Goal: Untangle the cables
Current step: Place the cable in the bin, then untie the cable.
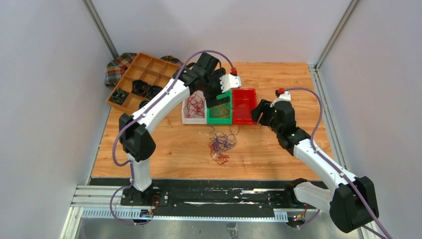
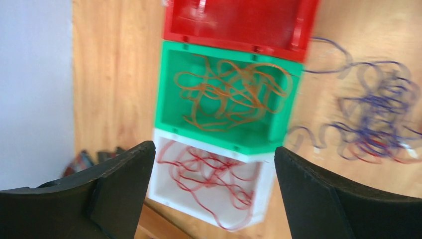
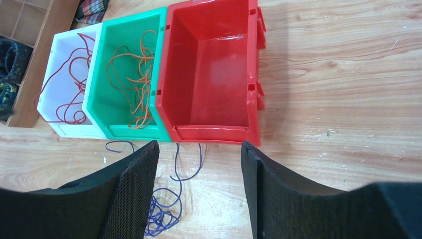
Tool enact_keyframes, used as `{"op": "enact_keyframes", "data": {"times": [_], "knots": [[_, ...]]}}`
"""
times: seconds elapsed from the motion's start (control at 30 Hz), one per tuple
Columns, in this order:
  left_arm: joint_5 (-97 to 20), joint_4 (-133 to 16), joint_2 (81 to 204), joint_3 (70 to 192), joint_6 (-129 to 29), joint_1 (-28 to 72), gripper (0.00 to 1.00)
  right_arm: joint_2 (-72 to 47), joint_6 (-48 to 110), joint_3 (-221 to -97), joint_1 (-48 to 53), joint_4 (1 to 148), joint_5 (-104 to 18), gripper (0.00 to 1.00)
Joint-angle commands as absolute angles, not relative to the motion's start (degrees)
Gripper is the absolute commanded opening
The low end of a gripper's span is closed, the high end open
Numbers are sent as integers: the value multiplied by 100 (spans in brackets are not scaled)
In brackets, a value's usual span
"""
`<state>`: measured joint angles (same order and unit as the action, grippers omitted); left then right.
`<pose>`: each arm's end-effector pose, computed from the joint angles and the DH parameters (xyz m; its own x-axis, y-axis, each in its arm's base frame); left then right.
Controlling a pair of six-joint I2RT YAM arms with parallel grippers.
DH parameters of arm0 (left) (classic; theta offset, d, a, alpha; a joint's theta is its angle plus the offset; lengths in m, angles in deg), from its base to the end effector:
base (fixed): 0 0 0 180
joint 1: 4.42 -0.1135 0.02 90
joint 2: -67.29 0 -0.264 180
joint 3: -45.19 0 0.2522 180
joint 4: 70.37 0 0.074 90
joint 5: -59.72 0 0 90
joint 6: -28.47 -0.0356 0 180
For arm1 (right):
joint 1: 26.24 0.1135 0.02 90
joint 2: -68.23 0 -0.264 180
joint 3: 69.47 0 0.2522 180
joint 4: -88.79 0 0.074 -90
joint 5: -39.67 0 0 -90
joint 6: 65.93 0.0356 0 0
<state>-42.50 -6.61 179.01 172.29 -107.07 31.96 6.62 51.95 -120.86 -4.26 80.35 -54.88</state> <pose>0.3442 -0.2630 0.3443 0.0730 0.8127 -0.5781 0.9149 0.1762 0.3632 0.2296 0.0896 0.2660 -0.4041 0.3396 -0.8493 -0.1294 0.8980 0.4206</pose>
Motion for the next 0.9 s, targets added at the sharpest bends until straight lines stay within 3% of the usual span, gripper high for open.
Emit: {"op": "enact_keyframes", "data": {"times": [0.0,0.2,0.33,0.7,0.77,0.87], "knots": [[-5064,-256,17099,16158,-9993,3179,94,802,5058,-11848,-359,7953,-5240,61],[-5798,-238,16676,14860,-9701,3322,87,847,5088,-11460,105,7948,-5336,54],[-5892,-231,17063,14823,-9553,3439,80,958,5196,-11232,256,8117,-5286,51],[-5889,-1149,17824,14777,-9248,3504,75,1248,5151,-11063,442,8188,-5124,50],[-5895,-1265,17882,14760,-9164,3513,64,1291,5155,-11033,443,8212,-5107,50],[-5995,-1267,17842,14756,-9037,3512,21,1348,5118,-11030,443,8214,-5059,50]]}}
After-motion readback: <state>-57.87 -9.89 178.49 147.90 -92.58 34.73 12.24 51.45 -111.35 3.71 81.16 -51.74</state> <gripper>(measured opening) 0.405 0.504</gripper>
